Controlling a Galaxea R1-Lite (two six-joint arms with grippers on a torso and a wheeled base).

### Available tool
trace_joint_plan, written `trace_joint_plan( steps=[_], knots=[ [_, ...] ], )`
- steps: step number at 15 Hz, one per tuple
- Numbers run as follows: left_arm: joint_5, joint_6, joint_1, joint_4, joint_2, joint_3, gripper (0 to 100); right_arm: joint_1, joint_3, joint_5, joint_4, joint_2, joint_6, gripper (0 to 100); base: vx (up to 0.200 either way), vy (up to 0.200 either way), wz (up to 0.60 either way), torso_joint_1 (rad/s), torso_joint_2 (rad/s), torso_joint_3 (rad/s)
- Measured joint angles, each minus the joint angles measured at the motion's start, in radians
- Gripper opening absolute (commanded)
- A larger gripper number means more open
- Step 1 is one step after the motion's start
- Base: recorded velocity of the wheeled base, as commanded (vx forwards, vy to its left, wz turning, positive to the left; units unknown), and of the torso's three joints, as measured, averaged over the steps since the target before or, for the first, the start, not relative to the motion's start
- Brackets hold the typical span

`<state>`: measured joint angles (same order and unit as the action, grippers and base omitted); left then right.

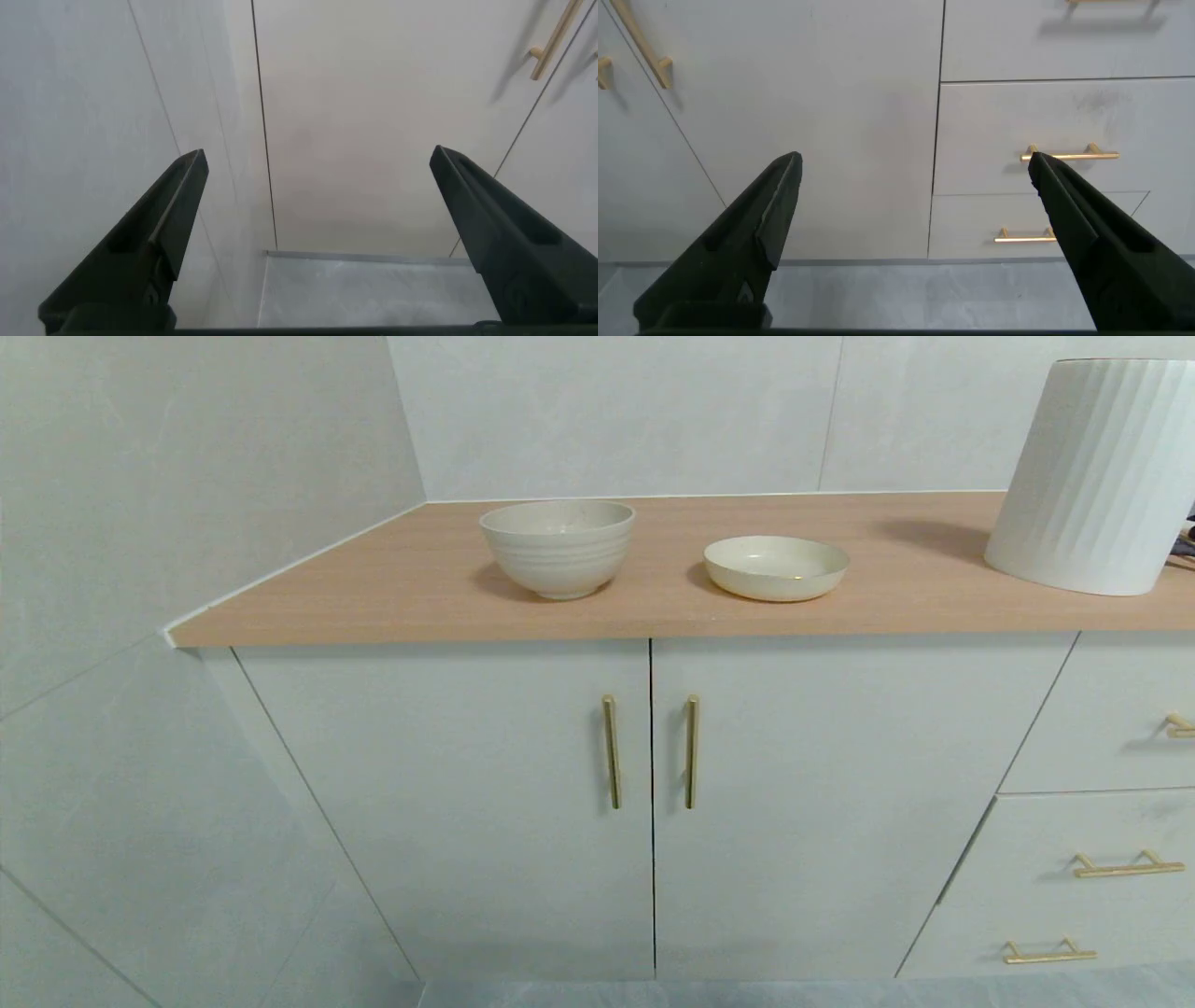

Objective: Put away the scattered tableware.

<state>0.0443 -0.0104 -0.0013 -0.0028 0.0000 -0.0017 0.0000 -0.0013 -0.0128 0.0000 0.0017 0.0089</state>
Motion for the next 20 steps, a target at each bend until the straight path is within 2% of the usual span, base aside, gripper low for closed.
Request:
trace_joint_plan(
  steps=[5, 8, 11, 13, 18, 20],
  knots=[
    [0.0, 0.0, 0.0, 0.0, 0.0, 0.0, 100, 0.0, -0.013, 0.011, -0.006, 0.001, -0.019, 100, 0.0, 0.0, 0.0, 0.0, 0.0, 0.0],
    [0.0, 0.0, 0.0, 0.0, 0.0, 0.0, 100, 0.01, -0.157, 0.103, -0.011, 0.067, -0.014, 100, 0.0, 0.0, 0.0, 0.0, 0.0, 0.0],
    [0.0, 0.0, 0.0, 0.0, 0.0, 0.0, 100, 0.024, -0.293, 0.21, -0.01, 0.323, -0.011, 100, 0.0, 0.0, 0.0, 0.0, 0.0, 0.0],
    [0.0, 0.0, 0.0, 0.0, 0.0, 0.0, 100, 0.09, -0.404, 0.257, -0.036, 0.562, 0.01, 100, 0.0, 0.0, 0.0, 0.0, 0.0, 0.0],
    [0.0, 0.0, 0.0, 0.0, 0.0, 0.0, 100, 0.37, -0.676, 0.313, -0.124, 1.117, 0.102, 100, 0.0, 0.0, 0.0, 0.0, 0.0, 0.0],
    [0.0, 0.0, 0.0, 0.0, 0.0, 0.0, 100, 0.441, -0.763, 0.346, -0.161, 1.274, 0.157, 100, 0.0, 0.0, 0.0, 0.0, 0.0, 0.0]
  ],
)
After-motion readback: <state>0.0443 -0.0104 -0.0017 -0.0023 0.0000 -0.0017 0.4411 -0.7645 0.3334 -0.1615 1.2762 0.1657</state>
